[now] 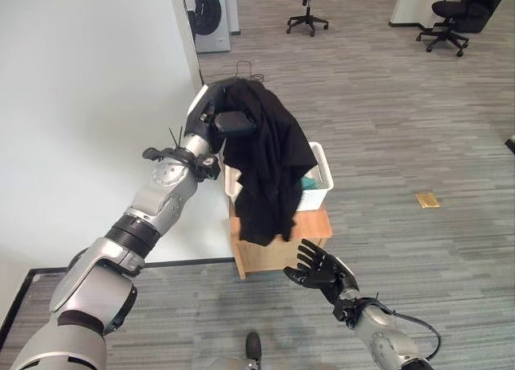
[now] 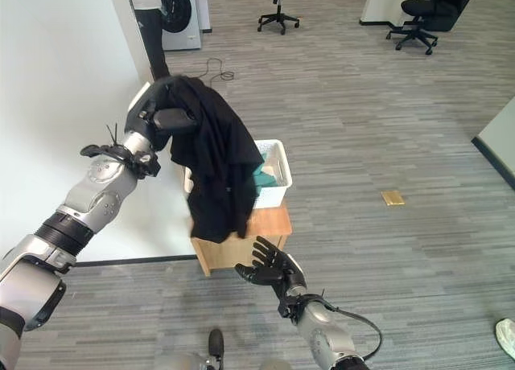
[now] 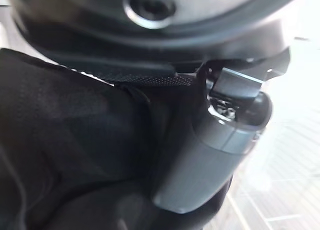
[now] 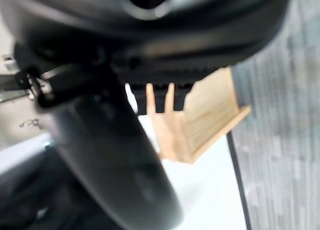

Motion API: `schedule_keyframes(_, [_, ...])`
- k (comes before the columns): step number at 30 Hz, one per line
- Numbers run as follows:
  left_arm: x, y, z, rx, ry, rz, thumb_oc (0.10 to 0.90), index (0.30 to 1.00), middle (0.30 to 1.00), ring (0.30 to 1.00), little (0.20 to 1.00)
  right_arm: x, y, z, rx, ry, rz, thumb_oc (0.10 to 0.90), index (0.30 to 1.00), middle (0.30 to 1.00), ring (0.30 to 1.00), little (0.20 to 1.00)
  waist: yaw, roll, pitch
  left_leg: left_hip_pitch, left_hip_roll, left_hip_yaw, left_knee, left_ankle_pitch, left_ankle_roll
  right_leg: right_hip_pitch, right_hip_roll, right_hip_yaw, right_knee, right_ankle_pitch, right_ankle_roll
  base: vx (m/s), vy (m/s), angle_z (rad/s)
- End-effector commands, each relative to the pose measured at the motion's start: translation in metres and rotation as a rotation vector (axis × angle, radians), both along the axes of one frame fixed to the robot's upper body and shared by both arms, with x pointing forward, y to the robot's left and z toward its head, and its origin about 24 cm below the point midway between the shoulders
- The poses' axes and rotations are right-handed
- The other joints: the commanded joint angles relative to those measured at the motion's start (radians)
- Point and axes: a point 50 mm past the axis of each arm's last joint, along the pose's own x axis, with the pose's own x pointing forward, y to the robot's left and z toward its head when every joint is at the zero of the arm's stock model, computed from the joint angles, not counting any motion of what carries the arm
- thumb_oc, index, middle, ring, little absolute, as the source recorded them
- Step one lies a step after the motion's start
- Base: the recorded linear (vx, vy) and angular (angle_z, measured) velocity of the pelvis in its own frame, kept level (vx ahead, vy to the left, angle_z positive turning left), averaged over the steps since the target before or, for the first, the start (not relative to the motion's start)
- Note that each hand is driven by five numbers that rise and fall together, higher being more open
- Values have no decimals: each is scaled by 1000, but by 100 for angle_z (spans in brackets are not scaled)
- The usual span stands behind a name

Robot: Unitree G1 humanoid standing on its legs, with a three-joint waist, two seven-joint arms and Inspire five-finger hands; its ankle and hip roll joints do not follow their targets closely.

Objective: Pick up bed clothes into laundry basket.

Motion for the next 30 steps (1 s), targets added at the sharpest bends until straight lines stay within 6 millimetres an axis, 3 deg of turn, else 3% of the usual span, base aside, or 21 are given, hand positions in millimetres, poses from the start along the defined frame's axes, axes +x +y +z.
schedule_keyframes(1, [-9,-8,99,-132,-371,-31,400,300,300,300,300,18,2,27,48,-163,30,800,900,900,900,900,-15,30,-57,66,86,-76,-5,-67,-101,19,-53,18,-458,285,-16,510,-337,71])
schedule_keyframes(3, [-9,-18,104,-113,-388,-46,400,300,300,300,300,16,-6,28,9,-164,32,800,900,900,900,900,-36,10,-69,64,76,-125,0,-89,-124,61,-49,82,-696,267,-3,289,-269,102])
schedule_keyframes(4, [-12,-9,114,-108,-447,6,400,300,300,300,300,14,-16,26,-41,-158,39,800,900,900,900,900,-37,-6,-66,45,62,-156,27,-94,-133,90,-43,123,-761,277,2,123,-223,123])
schedule_keyframes(5, [-10,-13,105,-109,-387,-55,400,300,300,300,300,16,-19,26,-31,-145,4,800,900,900,900,900,-35,-6,-83,34,66,-173,33,-99,-137,115,-40,155,-748,262,5,119,-202,142])
schedule_keyframes(7, [-9,-24,100,-130,-379,-76,400,300,300,300,300,17,-14,28,33,-161,-14,800,900,900,900,900,-25,-20,-101,42,71,-172,26,-112,-142,139,-47,118,-810,282,3,156,-239,115])
schedule_keyframes(11, [-9,-17,111,-109,-421,-25,400,300,300,300,300,15,-17,28,19,-160,1,800,900,900,900,900,-9,-8,-134,27,93,-193,3,-84,-165,192,-33,76,-897,293,-10,95,-169,14])
schedule_keyframes(15, [-6,-6,132,-51,-461,30,400,300,300,300,300,8,-22,20,10,-127,-17,800,900,900,900,900,-13,6,-140,40,112,-204,-37,-66,-176,219,-19,40,-916,283,-23,61,-99,16])
schedule_keyframes(19, [1,7,139,-15,-446,93,400,300,300,300,300,-2,-22,10,36,-82,-33,800,900,900,900,900,-28,19,-147,41,117,-210,-60,-55,-178,220,-10,30,-919,281,-26,33,-36,12])
schedule_keyframes(30, [6,17,136,47,-423,135,400,300,300,300,300,-26,-20,-7,55,-2,-16,800,900,900,900,900,-45,23,-152,43,116,-198,-73,-57,-175,214,-9,33,-923,284,-24,6,7,1])
